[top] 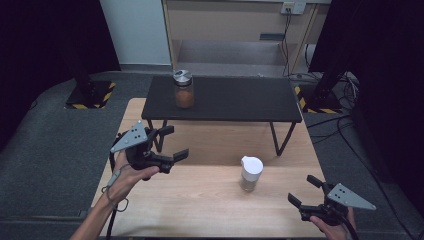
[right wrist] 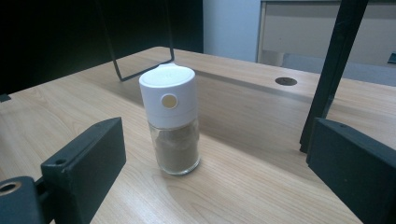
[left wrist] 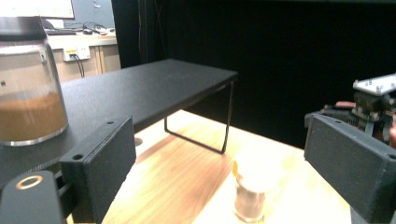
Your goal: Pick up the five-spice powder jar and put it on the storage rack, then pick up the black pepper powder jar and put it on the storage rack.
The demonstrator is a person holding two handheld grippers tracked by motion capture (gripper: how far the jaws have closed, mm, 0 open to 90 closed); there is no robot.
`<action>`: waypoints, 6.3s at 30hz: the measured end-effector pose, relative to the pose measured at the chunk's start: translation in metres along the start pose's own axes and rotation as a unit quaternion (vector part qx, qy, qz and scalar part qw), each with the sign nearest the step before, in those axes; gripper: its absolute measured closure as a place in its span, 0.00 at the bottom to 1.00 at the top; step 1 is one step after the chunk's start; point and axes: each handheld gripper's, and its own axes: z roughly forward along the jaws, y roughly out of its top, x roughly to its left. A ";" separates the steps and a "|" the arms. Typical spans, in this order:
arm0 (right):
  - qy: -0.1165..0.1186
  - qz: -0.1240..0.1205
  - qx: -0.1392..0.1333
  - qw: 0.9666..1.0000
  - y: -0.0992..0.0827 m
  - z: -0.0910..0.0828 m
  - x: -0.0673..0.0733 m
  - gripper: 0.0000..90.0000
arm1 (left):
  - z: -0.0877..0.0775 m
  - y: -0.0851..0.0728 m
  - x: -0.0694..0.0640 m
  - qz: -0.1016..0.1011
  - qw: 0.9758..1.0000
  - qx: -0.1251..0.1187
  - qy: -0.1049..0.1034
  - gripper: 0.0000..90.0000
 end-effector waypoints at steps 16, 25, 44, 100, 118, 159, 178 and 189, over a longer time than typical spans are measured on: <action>0.001 -0.001 0.000 1.000 0.000 0.000 0.000 0.06 | -0.022 -0.041 -0.022 0.007 0.998 0.034 0.045 0.09; 0.001 -0.001 0.000 1.000 0.000 0.001 0.000 0.06 | -0.039 -0.058 -0.036 0.003 0.996 0.036 0.080 0.09; 0.000 0.000 -0.001 1.000 0.000 0.000 0.000 0.06 | -0.073 -0.083 -0.045 -0.032 0.988 0.011 0.151 0.06; 0.022 0.008 -0.029 0.999 -0.006 -0.005 -0.006 0.01 | -0.073 -0.086 -0.041 0.000 0.993 0.035 0.109 0.01; 0.042 0.012 0.006 0.999 0.021 -0.014 -0.018 0.02 | -0.072 -0.089 -0.038 0.003 0.994 0.027 0.104 0.01; 0.078 -0.056 0.093 0.991 0.131 0.028 -0.037 0.02 | -0.071 -0.089 -0.036 0.002 0.995 0.029 0.091 0.01; 0.104 -0.039 0.133 0.985 0.114 0.097 -0.030 0.03 | -0.071 -0.088 -0.036 0.005 0.996 0.034 0.088 0.01; 0.118 -0.040 0.144 0.982 0.102 0.125 -0.024 0.03 | -0.071 -0.088 -0.036 0.005 0.996 0.034 0.087 0.01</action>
